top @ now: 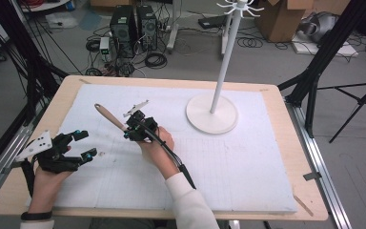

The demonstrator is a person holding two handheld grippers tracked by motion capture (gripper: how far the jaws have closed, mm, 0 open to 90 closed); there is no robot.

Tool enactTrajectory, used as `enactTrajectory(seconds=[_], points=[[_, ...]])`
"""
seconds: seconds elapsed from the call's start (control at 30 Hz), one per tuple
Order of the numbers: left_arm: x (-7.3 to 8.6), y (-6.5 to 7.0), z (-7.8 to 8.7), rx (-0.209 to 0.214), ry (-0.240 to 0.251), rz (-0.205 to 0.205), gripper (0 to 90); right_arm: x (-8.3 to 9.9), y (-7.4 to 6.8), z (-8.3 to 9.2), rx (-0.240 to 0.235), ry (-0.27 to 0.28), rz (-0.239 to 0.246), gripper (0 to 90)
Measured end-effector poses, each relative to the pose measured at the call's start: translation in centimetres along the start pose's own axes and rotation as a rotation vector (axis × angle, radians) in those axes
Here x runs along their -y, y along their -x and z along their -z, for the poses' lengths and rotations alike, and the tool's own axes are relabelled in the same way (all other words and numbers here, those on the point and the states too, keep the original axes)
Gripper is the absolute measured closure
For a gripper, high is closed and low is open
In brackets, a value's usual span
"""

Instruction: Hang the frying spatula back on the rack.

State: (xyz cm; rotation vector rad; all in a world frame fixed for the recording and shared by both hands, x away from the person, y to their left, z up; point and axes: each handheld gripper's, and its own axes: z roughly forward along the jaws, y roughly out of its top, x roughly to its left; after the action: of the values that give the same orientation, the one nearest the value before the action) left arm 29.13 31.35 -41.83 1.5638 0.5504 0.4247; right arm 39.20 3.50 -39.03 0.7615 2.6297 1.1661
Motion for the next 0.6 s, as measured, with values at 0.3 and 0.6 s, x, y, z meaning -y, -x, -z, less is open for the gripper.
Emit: enactTrajectory(seconds=[0.3, 0.6], points=[[-0.4, 0.7, -0.6, 0.026, 0.03, 0.012, 20.9, 0.9, 0.2, 4.2, -0.026, 0.103, 0.01, 77.5], [-0.8, 1.8, -1.9, 0.05, 0.046, 0.024, 20.9, 2.8, 0.7, 9.4, 0.001, 0.221, 0.03, 77.5]])
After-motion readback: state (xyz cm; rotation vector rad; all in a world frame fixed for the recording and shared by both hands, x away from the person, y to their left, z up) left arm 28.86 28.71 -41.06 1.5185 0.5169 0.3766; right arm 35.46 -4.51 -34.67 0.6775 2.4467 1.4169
